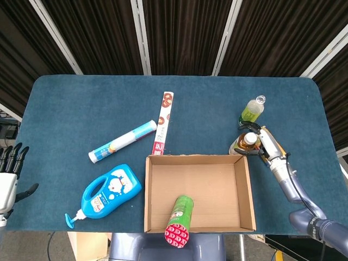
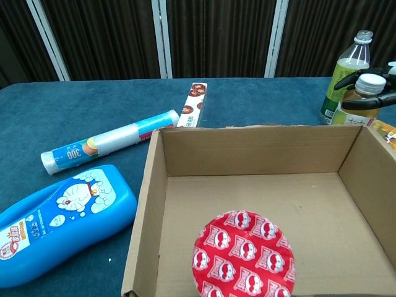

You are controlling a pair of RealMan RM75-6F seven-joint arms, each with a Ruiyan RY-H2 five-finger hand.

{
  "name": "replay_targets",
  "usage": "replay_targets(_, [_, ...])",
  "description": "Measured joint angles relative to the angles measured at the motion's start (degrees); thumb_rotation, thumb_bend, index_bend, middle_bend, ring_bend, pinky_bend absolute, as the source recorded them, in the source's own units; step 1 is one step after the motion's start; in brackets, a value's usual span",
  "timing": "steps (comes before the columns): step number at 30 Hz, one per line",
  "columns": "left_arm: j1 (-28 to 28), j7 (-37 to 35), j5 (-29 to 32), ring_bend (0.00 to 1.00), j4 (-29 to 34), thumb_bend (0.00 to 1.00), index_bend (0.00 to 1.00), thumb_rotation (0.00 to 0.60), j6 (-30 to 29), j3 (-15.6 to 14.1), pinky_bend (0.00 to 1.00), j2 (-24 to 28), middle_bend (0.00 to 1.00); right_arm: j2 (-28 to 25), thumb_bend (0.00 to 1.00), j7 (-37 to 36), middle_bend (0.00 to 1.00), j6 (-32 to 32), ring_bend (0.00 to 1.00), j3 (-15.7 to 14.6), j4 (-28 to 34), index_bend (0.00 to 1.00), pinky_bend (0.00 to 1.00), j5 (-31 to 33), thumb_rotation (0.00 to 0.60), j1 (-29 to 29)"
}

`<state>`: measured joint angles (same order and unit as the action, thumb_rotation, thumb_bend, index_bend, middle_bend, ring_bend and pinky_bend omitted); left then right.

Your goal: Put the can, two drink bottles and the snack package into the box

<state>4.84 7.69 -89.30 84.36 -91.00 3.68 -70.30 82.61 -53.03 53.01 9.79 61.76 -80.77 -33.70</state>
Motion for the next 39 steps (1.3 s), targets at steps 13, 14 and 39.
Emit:
replay_targets(13, [0.02, -0.61, 0.07, 0.0, -0.17, 0.09, 0.0, 0.6, -0.14, 0.05, 0.05, 0.21, 0.0, 3.74, 0.33, -1.07, 0.54, 0.84, 0.5, -1.41, -4.76, 0.63, 0.7, -0.63, 0.6, 0.53])
replay_targets(14, [0.01, -0.59, 0.03, 0.0, -0.17, 0.09, 0.0, 0.6, -0.16, 0.02, 0.05, 0.22, 0.0, 3.87, 0.35, -0.76, 0.56, 0.92, 0.52, -1.31, -4.78, 0.65, 0.73, -0.44, 0.6, 0.56])
replay_targets(39, [-0.74, -2.54, -2.16, 0.0, 0.68, 0.09, 0.0, 0.6, -2.69, -0.53, 0.05, 1.19, 0.0, -8.34, 0.42, 15.91, 0.62, 6.56, 0.59, 5.36, 23.91, 0.72, 0.81, 0.94, 0.6, -1.19])
